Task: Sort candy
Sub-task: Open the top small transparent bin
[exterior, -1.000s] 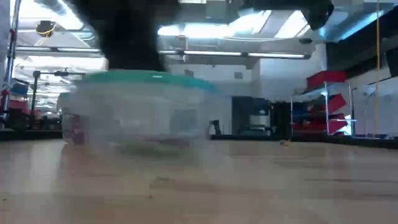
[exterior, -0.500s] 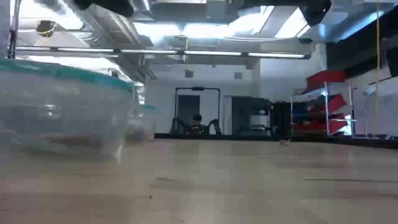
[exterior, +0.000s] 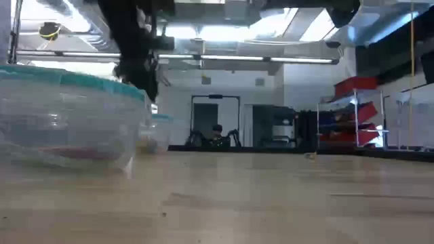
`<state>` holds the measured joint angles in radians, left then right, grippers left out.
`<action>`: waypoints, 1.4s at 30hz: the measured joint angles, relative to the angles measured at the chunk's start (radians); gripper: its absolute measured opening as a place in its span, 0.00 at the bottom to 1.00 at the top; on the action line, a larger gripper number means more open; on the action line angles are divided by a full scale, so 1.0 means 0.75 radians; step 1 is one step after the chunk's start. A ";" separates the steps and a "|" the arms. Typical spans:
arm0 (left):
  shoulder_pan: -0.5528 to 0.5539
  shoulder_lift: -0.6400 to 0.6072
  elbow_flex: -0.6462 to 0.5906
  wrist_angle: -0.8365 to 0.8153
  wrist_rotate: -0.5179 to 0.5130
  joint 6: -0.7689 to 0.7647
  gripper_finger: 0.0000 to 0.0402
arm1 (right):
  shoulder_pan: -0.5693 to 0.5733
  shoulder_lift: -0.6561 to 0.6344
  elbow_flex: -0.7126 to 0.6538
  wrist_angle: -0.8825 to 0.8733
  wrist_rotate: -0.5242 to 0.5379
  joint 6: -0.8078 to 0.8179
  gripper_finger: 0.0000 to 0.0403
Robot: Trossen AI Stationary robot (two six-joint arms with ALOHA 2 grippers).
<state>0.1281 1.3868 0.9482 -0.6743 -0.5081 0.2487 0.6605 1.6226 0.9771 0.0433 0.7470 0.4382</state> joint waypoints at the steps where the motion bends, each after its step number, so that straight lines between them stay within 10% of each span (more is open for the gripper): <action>1: 0.033 -0.003 -0.017 0.034 0.030 0.033 0.58 | 0.000 0.000 0.000 -0.004 -0.003 -0.001 0.00; 18: 0.285 0.058 -0.200 0.350 0.073 0.154 0.38 | 0.001 0.000 0.001 -0.022 -0.008 0.001 0.00; 27: 0.202 0.059 -0.159 0.341 0.020 0.174 0.04 | 0.002 0.000 0.001 -0.022 -0.009 0.001 0.00; 42: -0.232 0.058 0.115 0.368 0.141 0.010 0.01 | 0.172 -0.103 0.001 -0.204 0.041 0.090 0.00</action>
<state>-0.0460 1.4303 1.0348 -0.3987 -0.4025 0.2562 0.7892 1.5456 0.9779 -0.1098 0.7776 0.5054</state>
